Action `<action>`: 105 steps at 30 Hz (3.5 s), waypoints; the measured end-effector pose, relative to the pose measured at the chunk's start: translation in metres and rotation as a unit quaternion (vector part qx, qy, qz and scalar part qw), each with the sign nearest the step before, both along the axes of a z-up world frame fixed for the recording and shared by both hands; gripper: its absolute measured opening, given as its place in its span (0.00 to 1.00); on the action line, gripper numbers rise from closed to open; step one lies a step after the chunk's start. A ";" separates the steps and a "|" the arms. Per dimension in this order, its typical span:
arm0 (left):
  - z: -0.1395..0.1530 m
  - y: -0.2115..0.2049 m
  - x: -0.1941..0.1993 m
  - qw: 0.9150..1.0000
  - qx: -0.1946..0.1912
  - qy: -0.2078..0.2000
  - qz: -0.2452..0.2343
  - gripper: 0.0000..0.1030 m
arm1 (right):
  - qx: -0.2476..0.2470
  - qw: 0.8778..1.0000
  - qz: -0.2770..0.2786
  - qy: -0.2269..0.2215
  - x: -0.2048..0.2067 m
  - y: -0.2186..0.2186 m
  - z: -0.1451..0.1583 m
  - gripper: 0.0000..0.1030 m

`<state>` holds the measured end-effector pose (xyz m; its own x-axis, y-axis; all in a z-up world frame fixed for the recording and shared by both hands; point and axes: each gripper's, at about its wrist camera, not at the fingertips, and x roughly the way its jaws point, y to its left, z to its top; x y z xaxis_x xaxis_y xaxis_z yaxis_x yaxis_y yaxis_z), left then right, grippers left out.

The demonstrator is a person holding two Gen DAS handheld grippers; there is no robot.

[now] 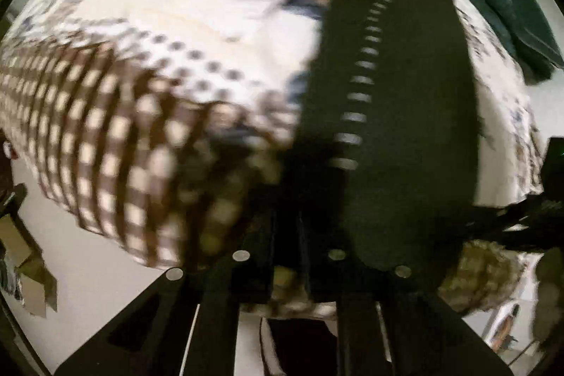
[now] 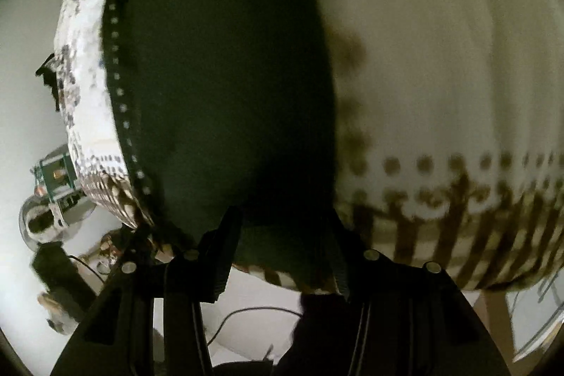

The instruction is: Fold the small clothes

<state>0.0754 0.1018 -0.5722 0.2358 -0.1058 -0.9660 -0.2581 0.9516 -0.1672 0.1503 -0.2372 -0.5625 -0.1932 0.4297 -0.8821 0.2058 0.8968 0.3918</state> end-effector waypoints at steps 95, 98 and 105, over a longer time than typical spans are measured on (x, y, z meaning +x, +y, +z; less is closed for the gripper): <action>0.023 -0.023 -0.013 0.992 -0.101 -0.076 -0.029 0.04 | 0.093 0.995 0.036 0.006 0.142 0.131 0.012 0.48; 0.023 -0.016 -0.016 0.991 -0.106 -0.080 -0.026 0.04 | 0.059 0.995 0.075 0.026 0.163 0.163 -0.009 0.46; 0.029 0.001 -0.023 0.987 -0.134 -0.085 -0.011 0.04 | -0.020 0.992 0.127 -0.012 0.156 0.197 0.002 0.04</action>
<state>0.0523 0.1026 -0.5428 0.3871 -0.3594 -0.8491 -0.1850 0.8719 -0.4534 0.3068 -0.0399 -0.5607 -0.2699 0.3351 -0.9027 -0.0373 0.9332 0.3575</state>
